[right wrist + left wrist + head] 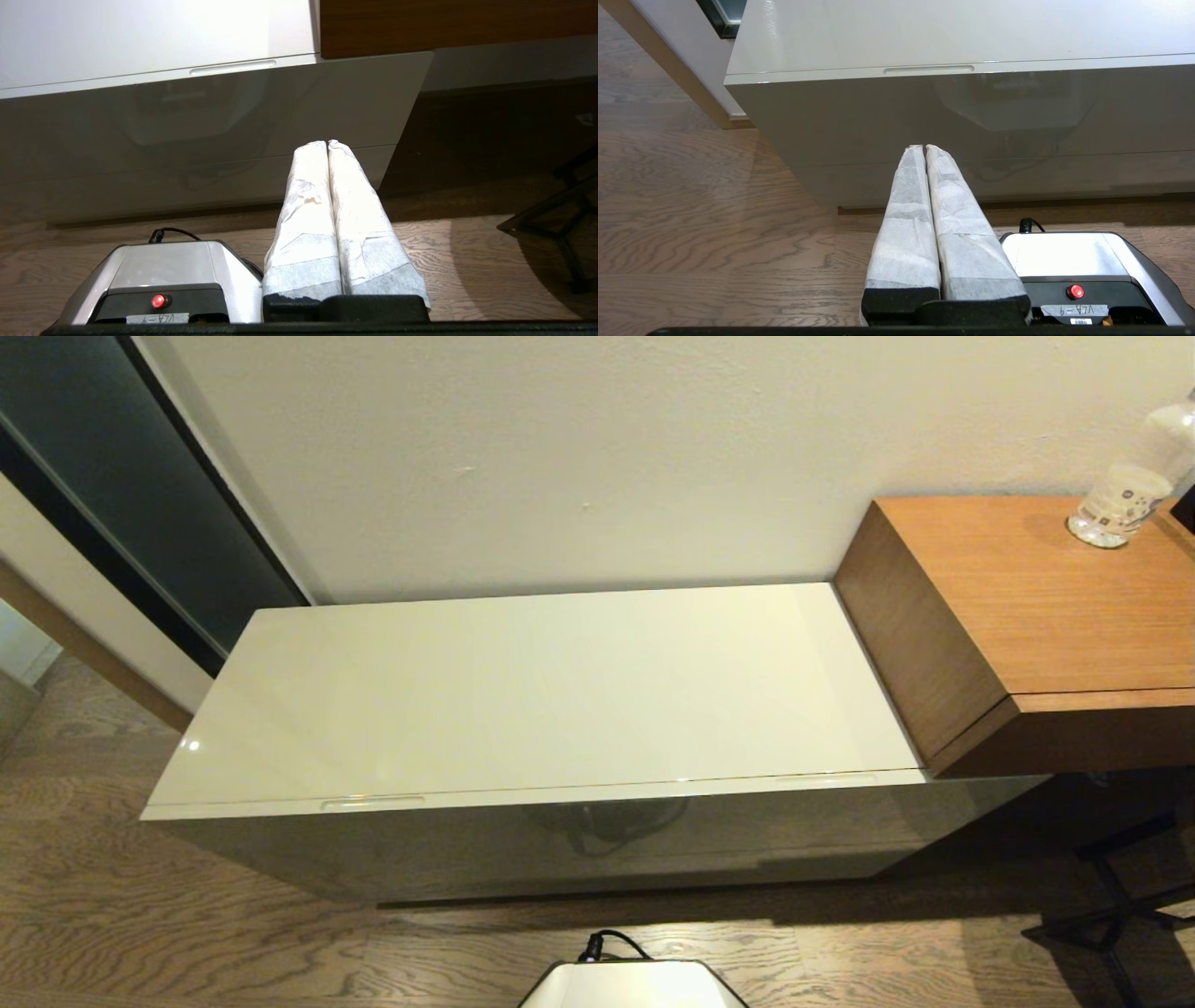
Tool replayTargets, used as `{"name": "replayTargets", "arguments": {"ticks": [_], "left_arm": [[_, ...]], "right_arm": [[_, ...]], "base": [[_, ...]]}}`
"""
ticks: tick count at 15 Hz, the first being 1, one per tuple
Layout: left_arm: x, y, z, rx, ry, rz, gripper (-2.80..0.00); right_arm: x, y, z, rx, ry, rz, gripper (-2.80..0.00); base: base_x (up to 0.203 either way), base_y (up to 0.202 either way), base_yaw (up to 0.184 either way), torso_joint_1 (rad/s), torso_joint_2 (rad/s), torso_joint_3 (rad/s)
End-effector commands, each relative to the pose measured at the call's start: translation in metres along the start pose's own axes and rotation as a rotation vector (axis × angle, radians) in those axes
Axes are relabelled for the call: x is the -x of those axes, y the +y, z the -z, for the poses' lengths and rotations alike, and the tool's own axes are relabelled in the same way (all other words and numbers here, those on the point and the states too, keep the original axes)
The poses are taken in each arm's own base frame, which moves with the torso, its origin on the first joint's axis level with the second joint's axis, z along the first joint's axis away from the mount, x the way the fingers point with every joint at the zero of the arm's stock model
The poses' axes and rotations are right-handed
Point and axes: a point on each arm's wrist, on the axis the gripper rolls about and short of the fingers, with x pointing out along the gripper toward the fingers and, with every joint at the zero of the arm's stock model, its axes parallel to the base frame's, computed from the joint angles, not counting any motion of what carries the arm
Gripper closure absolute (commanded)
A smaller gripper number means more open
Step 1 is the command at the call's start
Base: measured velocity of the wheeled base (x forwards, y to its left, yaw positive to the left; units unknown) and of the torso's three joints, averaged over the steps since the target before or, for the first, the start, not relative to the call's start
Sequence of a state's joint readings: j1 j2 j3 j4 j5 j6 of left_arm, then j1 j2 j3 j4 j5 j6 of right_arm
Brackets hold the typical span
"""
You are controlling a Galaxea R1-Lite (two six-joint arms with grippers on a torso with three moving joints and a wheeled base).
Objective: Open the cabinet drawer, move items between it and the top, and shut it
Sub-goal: Open the drawer
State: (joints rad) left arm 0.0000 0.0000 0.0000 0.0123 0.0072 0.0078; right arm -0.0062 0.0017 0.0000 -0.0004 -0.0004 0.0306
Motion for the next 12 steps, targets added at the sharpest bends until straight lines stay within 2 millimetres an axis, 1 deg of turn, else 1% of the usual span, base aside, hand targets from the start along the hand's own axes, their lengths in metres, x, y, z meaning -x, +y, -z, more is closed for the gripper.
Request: {"name": "replayTargets", "arguments": {"ticks": [1,12], "left_arm": [[-0.0001,0.0,0.0,0.0,0.001,0.0,0.0],[-0.0001,0.0,0.0,0.0,0.001,0.0,0.0]], "right_arm": [[-0.0002,0.0,0.0009,0.0,0.003,0.0,0.0],[-0.0002,0.0,0.0009,0.0,0.003,0.0,0.0]], "base": [[0.0,0.0,0.0,0.0,0.0,0.0],[0.0,0.0,0.0,0.0,0.0,0.0]]}}
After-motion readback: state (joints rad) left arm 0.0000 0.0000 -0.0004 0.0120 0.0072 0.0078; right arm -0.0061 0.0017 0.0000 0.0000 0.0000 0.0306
